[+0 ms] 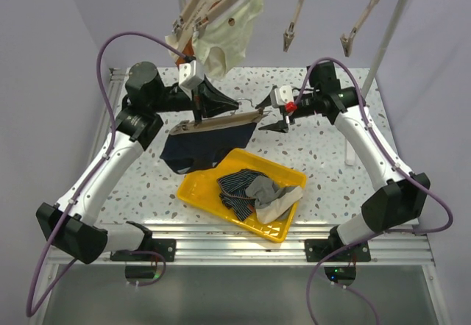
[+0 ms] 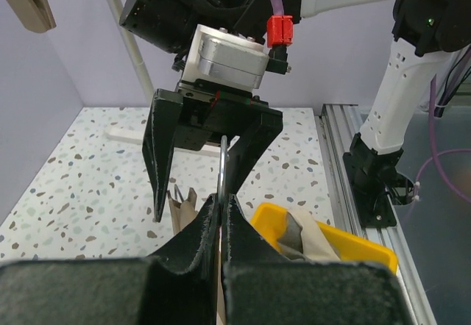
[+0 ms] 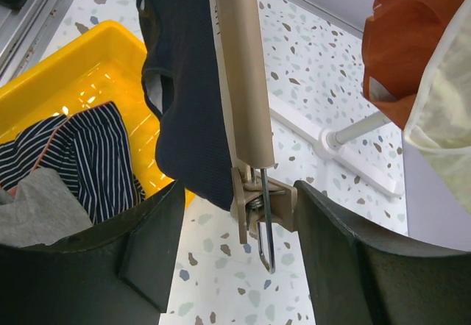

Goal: Remove the underwear clipped to the hanger
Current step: Remove the underwear from the hanger.

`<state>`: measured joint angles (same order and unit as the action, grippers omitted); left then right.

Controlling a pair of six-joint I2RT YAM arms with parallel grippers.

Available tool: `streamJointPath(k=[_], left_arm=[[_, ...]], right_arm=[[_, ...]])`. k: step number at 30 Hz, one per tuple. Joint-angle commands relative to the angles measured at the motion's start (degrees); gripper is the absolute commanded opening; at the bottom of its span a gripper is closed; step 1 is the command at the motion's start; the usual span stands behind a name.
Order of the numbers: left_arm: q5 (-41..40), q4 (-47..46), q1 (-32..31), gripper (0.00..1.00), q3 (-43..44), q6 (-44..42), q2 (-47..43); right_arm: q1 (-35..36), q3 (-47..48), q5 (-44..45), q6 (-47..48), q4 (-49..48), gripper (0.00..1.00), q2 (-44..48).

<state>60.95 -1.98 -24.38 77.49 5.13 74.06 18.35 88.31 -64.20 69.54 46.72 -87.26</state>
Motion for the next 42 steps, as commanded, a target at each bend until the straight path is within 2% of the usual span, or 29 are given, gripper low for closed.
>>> streamJointPath(k=[1, 6, 7, 10, 12, 13, 14, 15, 17, 20, 23, 27, 35, 41, 42], left_arm=[[0.75, -0.31, 0.30, 0.00, 3.71, -1.96, 0.29], [0.14, 4.24, 0.30, 0.00, 6.17, -4.68, 1.35], [0.14, 4.79, 0.30, 0.00, 6.44, -4.77, 1.61], [-0.13, 5.93, 0.30, 0.00, 7.06, -7.06, 1.96], [-0.22, 6.02, 0.30, 0.00, 7.06, -7.23, 2.05], [-0.13, 6.20, 0.30, 0.00, 7.06, -7.23, 1.96], [-0.13, 6.20, 0.30, 0.00, 7.06, -7.32, 2.14], [-0.13, 6.28, 0.21, 0.00, 7.06, -7.32, 1.96], [-0.13, 6.37, 0.21, 0.00, 6.97, -7.41, 2.05], [-0.30, 6.72, 0.12, 0.00, 6.62, -7.59, 1.79], [-0.39, 6.64, -0.14, 0.00, 5.83, -7.41, 1.61], [-0.22, 4.27, -1.10, 0.00, 4.51, -5.57, 1.44], [-0.48, -0.21, -3.13, 0.00, 3.45, -2.93, 2.14], [-0.74, -1.89, -4.01, 0.00, 3.54, -1.70, 2.31], [-0.83, -1.98, -4.01, 0.00, 3.63, -1.70, 2.23]], right_arm=[[0.11, 3.62, -1.10, 1.30, 0.65, 0.62, -0.54], [0.11, 4.41, 0.04, 2.44, 1.00, 0.49, -1.07], [0.11, 4.32, 0.57, 2.71, 1.01, 0.18, -1.07], [0.11, 3.89, 1.19, 4.29, 1.09, 0.00, -0.71], [-0.07, 3.97, 1.27, 4.82, 1.53, 0.00, -0.71], [-0.07, 3.71, 1.28, 4.64, 1.36, 0.02, -0.63], [0.02, 3.45, 1.36, 4.12, 0.14, 0.13, -0.54], [0.02, 2.57, 1.54, 2.20, -0.74, 0.49, -0.02], [-0.07, 1.87, 1.80, -0.44, -4.33, 0.98, 0.69], [-1.12, 1.16, -1.17, -12.09, -10.76, 0.99, 1.74], [-1.30, 1.07, -3.46, -18.10, -14.71, 0.99, 2.71], [0.19, -1.21, -8.21, -31.18, -22.36, 0.98, 4.03], [4.06, -2.44, -8.66, -34.91, -24.04, 0.96, 2.89], [4.77, -2.27, -9.09, -35.88, -24.31, 0.84, 1.48], [4.77, -2.36, -9.18, -35.88, -24.39, 0.78, 1.40]])
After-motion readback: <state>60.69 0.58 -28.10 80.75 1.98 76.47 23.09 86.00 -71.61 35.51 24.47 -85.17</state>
